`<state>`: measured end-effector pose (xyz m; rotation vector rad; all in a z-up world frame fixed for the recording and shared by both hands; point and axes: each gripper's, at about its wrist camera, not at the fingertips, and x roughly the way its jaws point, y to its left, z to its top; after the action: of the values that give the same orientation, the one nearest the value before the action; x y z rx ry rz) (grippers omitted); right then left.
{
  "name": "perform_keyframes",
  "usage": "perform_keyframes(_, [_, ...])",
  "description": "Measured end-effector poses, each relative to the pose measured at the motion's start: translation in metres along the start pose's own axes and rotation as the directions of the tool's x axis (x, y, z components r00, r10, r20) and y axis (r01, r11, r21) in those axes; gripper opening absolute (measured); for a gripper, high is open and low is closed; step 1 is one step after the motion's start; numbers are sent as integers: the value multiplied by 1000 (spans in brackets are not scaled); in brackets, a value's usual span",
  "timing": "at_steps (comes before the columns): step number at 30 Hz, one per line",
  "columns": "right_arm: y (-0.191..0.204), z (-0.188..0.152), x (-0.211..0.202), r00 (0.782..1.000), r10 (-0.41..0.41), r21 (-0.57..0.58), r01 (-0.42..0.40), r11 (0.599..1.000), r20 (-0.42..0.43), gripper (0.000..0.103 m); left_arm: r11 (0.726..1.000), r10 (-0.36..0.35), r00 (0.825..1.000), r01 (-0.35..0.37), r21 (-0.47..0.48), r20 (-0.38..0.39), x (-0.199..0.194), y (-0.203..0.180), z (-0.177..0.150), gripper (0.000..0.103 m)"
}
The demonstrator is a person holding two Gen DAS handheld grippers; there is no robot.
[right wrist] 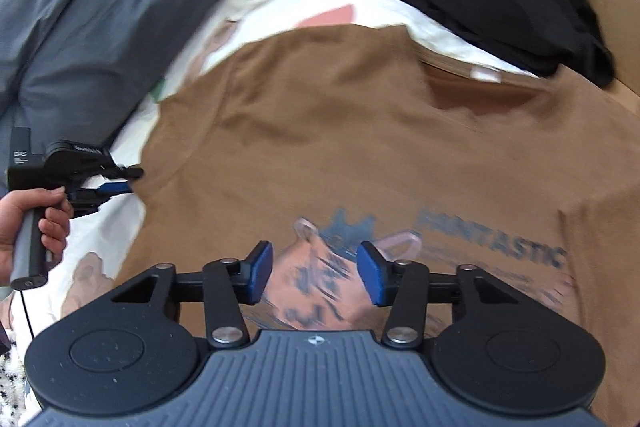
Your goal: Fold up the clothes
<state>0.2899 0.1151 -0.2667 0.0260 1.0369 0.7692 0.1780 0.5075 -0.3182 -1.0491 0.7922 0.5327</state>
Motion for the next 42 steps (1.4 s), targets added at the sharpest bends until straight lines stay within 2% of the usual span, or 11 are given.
perform_keyframes(9, [60, 21, 39, 992, 122, -58, -122, 991, -18, 32, 992, -108, 994, 107, 66, 18, -26, -13, 9, 4])
perform_keyframes(11, [70, 24, 50, 987, 160, -28, -161, 987, -32, 27, 989, -124, 992, 122, 79, 18, -30, -15, 10, 4])
perform_keyframes(16, [100, 25, 85, 974, 216, -57, -219, 974, -68, 10, 983, -153, 988, 151, 106, 11, -37, -20, 12, 4])
perform_keyframes(25, [110, 17, 124, 962, 253, -40, -258, 965, -100, 7, 958, -216, 976, 218, 186, -33, -40, -36, 4, 3])
perform_keyframes(32, [103, 14, 134, 959, 262, 1, -264, 965, -108, 4, 904, -304, 943, 331, 270, -139, -46, -63, -22, 3])
perform_keyframes(38, [104, 11, 141, 961, 250, -4, -252, 968, -115, 1, 884, -315, 923, 370, 285, -219, -37, -77, -47, 3])
perform_keyframes(40, [105, 10, 141, 963, 245, -9, -248, 969, -114, 1, 877, -306, 922, 370, 308, -236, -36, -80, -56, 3])
perform_keyframes(42, [102, 9, 140, 960, 256, 9, -256, 967, -112, 2, 873, -277, 929, 350, 341, -245, -33, -81, -61, 3])
